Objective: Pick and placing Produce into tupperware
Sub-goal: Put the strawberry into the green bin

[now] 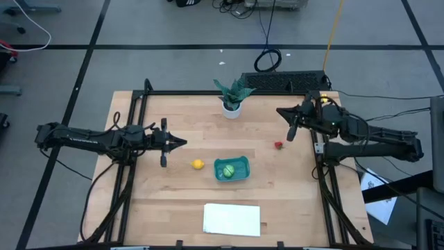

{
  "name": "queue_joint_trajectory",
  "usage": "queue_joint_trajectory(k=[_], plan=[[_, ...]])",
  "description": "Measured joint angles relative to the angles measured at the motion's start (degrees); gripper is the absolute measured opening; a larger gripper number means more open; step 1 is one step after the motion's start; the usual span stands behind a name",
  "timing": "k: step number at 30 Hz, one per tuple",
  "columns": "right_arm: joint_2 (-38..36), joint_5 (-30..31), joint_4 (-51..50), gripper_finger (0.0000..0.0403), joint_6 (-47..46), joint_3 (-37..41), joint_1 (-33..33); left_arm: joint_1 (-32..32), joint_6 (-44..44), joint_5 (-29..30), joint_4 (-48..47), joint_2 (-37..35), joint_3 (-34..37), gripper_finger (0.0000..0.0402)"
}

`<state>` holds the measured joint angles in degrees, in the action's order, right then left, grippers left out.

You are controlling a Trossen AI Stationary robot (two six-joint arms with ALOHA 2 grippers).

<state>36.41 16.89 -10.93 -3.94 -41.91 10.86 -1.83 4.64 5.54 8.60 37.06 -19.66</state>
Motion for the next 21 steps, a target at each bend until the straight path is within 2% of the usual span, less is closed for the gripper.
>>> queue_joint_trajectory(k=[8,21], plan=[[5.8,-0.8,-13.4,0.0,-5.2,-6.7,2.9,0.0,0.4,0.0,0.0,0.0,0.0,0.0026],[17.5,-9.9,-32.2,0.0,-9.9,-19.5,9.1,0.0,0.6,0.0,0.0,0.0,0.0,0.0026]])
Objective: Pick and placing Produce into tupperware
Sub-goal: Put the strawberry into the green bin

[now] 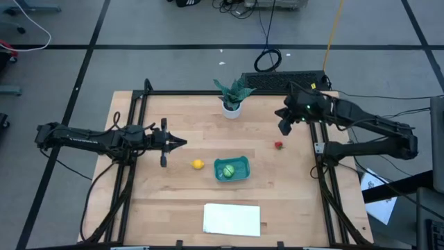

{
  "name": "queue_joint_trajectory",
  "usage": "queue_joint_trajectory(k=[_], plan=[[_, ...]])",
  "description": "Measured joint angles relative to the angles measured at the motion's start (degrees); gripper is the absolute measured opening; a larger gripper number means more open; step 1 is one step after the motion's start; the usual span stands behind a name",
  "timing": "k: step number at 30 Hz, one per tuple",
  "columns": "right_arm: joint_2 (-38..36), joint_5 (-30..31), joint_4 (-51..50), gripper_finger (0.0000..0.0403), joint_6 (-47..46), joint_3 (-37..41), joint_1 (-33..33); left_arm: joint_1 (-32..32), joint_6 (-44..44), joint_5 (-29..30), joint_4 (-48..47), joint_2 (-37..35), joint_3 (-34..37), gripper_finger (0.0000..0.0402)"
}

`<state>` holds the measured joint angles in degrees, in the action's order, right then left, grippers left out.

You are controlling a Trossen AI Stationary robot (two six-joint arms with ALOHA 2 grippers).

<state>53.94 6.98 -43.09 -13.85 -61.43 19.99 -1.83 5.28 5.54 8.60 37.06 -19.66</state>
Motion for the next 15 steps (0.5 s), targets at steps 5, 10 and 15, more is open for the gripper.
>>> queue_joint_trajectory(k=[5,10,15], plan=[[4.2,-2.7,-5.0,0.0,-0.2,-4.2,2.2,0.0,0.0,0.0,-0.4,0.0,0.0,0.0026],[8.3,-5.9,-13.4,0.0,-0.5,-8.7,5.1,0.0,0.3,0.0,-1.1,0.0,0.0,0.0026],[11.3,-7.5,-18.1,0.0,-1.4,-10.3,6.7,0.0,0.4,0.0,-1.2,0.0,0.0,0.0026]])
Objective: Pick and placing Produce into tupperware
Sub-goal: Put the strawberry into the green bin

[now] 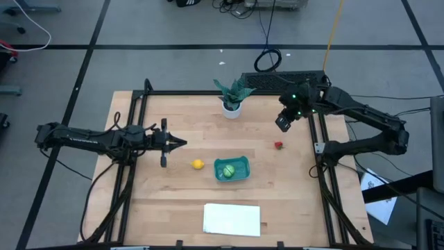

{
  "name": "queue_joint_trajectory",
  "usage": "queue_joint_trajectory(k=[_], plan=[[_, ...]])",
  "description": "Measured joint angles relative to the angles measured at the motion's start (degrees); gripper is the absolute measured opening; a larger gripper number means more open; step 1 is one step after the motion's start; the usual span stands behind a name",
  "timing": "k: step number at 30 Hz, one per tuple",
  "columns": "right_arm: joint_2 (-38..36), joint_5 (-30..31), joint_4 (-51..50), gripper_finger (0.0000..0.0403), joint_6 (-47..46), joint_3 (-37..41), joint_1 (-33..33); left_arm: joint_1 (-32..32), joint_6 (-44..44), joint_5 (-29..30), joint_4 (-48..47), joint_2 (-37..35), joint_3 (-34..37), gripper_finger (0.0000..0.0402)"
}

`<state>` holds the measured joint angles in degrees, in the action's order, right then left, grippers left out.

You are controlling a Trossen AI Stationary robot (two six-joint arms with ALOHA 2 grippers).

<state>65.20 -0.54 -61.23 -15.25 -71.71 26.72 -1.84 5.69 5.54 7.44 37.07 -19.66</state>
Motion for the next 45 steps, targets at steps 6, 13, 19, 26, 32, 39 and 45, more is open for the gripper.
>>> queue_joint_trajectory(k=[6,13,19,26,32,39,45], plan=[[3.4,-5.1,-3.7,0.0,-0.6,0.0,1.0,0.0,0.1,0.0,0.0,0.0,0.0,0.0026],[7.7,-5.7,-7.4,0.0,-0.6,0.0,1.0,0.0,0.1,0.1,0.0,0.0,0.0,0.0026],[11.4,-5.8,-8.1,0.0,-0.1,0.0,0.7,0.0,0.6,0.1,-0.2,0.0,0.0,0.0026],[13.8,-5.8,-10.8,0.0,0.8,0.0,0.7,0.0,0.8,0.1,-0.3,0.0,0.0,0.0026],[14.7,-5.8,-12.6,0.0,1.1,0.1,1.0,0.0,1.1,0.1,-0.3,0.0,0.0,0.0026],[14.7,-5.7,-12.5,0.0,0.9,0.1,1.0,0.0,1.1,0.2,-0.4,0.0,0.0,0.0026],[14.7,-5.7,-12.6,0.0002,0.5,0.1,1.0,0.0,1.1,0.2,-0.4,0.0,0.0,0.0026]])
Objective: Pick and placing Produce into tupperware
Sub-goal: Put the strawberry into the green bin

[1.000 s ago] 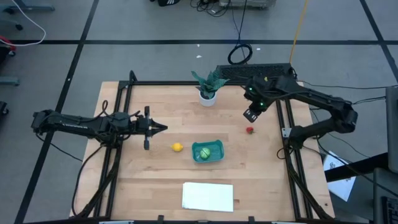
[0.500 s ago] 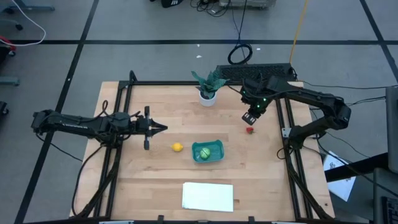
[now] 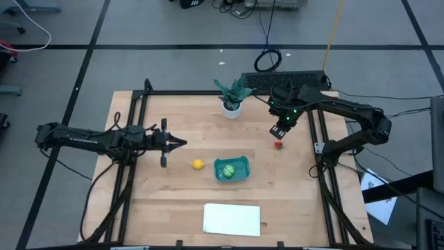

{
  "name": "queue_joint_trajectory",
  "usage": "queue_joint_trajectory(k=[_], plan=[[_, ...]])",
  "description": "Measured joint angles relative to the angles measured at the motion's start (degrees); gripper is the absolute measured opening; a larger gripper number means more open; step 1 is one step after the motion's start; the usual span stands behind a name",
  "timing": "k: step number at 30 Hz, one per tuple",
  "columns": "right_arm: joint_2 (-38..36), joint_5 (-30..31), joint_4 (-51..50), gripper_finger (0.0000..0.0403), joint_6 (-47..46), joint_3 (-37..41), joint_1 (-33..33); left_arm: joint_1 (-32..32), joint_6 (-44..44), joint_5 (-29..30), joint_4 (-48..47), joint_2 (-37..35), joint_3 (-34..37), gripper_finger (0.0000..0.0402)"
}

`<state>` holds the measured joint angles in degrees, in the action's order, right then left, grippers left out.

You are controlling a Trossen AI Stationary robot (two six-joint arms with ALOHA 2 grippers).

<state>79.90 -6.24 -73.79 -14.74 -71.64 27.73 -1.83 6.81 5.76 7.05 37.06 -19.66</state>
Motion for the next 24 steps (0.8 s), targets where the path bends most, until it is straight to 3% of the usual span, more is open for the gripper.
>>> queue_joint_trajectory(k=[7,19,24], plan=[[0.0,0.0,0.0,0.0049,0.0,0.0,-0.1,0.0,0.0,0.0,0.0,0.0,0.0,0.0026],[0.0,0.1,-0.2,0.0229,0.4,0.0,-2.3,0.0,0.0,0.0,-0.7,0.0,0.0,0.0026],[0.0,0.3,0.3,0.0287,0.4,0.0,-4.2,0.0,0.2,0.0,-1.0,0.0,0.0,0.0026]])
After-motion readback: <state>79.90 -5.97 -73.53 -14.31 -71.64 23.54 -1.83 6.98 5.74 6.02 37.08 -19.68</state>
